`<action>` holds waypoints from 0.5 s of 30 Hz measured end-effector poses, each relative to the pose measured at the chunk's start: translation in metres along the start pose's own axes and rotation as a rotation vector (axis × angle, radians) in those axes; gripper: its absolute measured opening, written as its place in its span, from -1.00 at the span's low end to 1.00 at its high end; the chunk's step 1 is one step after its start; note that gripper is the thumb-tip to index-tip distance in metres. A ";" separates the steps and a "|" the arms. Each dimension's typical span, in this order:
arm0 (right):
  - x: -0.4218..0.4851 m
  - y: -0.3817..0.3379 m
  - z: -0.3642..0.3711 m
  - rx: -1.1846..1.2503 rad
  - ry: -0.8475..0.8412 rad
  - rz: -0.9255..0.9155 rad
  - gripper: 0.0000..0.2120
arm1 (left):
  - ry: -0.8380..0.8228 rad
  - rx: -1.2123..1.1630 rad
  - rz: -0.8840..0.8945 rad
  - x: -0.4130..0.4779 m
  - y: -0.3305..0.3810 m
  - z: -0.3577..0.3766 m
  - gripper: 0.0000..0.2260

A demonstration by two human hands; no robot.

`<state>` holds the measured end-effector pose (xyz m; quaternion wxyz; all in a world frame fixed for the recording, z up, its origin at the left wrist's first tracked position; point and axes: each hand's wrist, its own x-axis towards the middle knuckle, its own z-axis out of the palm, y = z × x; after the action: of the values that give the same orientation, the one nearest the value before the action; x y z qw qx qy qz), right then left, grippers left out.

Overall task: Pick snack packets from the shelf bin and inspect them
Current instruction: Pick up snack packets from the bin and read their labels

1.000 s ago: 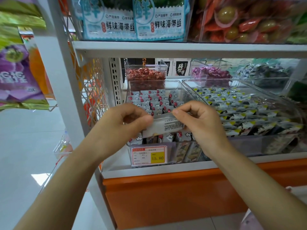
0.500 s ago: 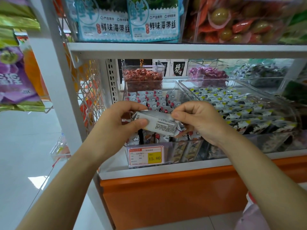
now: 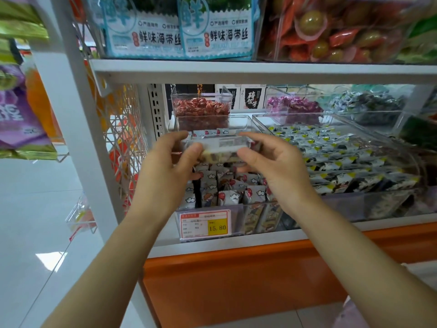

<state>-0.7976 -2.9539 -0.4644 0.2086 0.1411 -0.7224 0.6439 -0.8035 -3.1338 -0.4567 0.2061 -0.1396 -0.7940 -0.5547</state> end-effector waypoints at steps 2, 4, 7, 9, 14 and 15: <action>0.002 0.000 -0.004 0.024 0.121 0.023 -0.83 | 0.017 0.302 0.121 0.000 -0.006 0.004 -0.61; 0.005 0.002 -0.010 -0.003 0.194 0.034 -0.93 | -0.037 0.652 0.296 0.001 -0.011 0.006 -0.62; 0.007 0.004 -0.013 -0.039 0.236 0.043 -0.91 | -0.259 0.961 0.391 0.001 -0.020 0.011 -0.64; 0.007 0.004 -0.011 -0.064 0.240 0.038 -0.89 | -0.349 1.115 0.418 0.000 -0.025 0.013 -0.63; 0.007 0.006 -0.007 -0.086 0.237 0.038 -0.87 | -0.463 1.259 0.413 0.001 -0.026 0.011 -0.65; 0.007 0.006 -0.007 -0.097 0.238 0.029 -0.86 | -0.480 1.242 0.398 0.001 -0.025 0.010 -0.67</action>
<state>-0.8059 -2.9460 -0.4656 0.2902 0.0428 -0.7249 0.6233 -0.8171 -3.1332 -0.4800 0.1642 -0.2578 -0.9472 0.0968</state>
